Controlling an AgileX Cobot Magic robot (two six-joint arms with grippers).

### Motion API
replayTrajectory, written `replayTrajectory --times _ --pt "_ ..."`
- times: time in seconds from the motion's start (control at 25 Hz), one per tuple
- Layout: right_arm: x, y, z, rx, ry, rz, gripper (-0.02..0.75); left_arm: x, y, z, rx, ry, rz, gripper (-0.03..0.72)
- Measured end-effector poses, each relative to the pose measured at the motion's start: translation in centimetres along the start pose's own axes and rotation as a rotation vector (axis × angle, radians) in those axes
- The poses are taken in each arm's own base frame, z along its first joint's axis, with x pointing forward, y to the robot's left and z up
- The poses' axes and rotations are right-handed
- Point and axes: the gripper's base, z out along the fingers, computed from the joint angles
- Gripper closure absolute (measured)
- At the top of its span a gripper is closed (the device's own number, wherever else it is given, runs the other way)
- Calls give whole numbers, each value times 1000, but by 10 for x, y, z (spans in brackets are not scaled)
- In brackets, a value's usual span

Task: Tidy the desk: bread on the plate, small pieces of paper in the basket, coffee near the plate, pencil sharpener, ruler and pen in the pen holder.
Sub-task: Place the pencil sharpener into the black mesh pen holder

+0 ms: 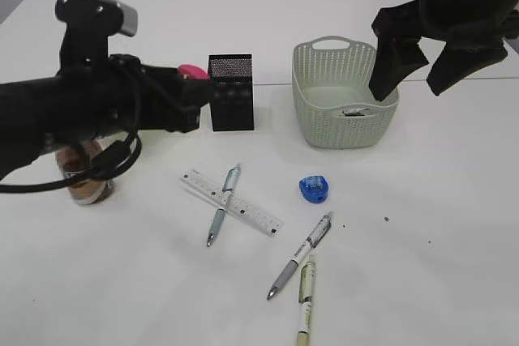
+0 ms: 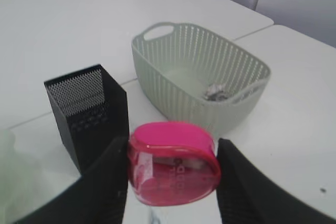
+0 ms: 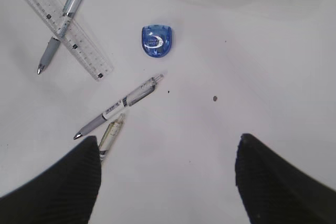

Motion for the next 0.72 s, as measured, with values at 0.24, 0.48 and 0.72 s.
replayTrajectory --times 0.24,0.48,0.72 --pt "0 0 0 0 0 -2 153 -34 11 43 -12 -110 7 353" --pt "0 0 0 0 0 -15 153 -47 33 93 -49 -144 7 353" --pt "0 0 0 0 0 -21 154 -35 50 135 -77 -120 4 353"
